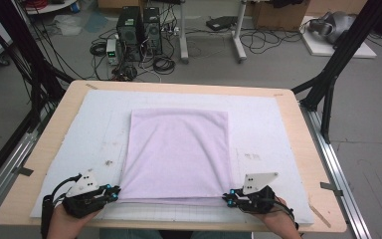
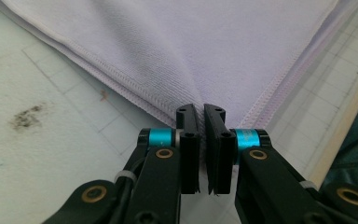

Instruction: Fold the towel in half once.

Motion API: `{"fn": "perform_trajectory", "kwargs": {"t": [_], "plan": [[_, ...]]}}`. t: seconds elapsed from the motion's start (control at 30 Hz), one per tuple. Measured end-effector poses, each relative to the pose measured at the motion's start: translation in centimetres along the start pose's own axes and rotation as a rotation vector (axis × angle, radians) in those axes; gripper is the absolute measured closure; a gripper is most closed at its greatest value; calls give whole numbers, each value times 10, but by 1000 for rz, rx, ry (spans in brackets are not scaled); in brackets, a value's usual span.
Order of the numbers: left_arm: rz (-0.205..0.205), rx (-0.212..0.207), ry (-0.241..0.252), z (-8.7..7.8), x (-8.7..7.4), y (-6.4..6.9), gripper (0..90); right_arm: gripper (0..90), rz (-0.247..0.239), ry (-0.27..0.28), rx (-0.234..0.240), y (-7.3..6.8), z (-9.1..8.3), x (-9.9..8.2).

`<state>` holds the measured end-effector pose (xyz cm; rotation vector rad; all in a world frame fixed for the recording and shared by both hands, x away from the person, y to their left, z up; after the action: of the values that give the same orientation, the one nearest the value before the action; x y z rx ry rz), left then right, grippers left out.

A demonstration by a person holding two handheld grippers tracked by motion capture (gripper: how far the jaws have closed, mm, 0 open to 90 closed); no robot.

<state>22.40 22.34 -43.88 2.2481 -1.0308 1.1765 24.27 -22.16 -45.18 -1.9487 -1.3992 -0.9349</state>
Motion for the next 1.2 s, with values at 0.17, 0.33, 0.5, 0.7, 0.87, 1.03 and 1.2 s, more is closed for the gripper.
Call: {"fn": "perform_trajectory", "kwargs": {"t": [0.17, 0.33, 0.5, 0.7, 0.87, 1.03, 1.2], "plan": [[-8, -33, -31, -1, -9, 5, 845, 868, -1, -4, 31, -10, -1, -1], [-48, -40, -16, 1, -10, 1, 613, 656, 62, 45, 81, -6, -6, 1], [-28, -43, 1, 9, -1, 0, 685, 680, 81, 79, 65, 1, -5, 10], [5, -34, -55, 22, -12, 4, 725, 754, 87, 9, 78, 3, 12, 2], [7, -44, -55, 22, -9, 2, 665, 744, 97, -29, 105, 1, 14, -4], [-22, -28, -12, 23, 2, -6, 568, 673, 103, 8, 80, 9, 8, 5], [-33, -25, 7, 27, 14, -18, 514, 612, 128, 37, 32, 23, 4, 17]]}}
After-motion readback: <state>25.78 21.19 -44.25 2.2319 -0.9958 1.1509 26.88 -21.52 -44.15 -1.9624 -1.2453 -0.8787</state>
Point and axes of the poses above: each handheld gripper's, and its own axes: z roughly forward along the jaws, x roughly out of its top, y roughly to its right, the point moved 3 cm from there along z, roughly forward along the jaws, and after that the axes turned 3 degrees about y, right-handed, at the moved point
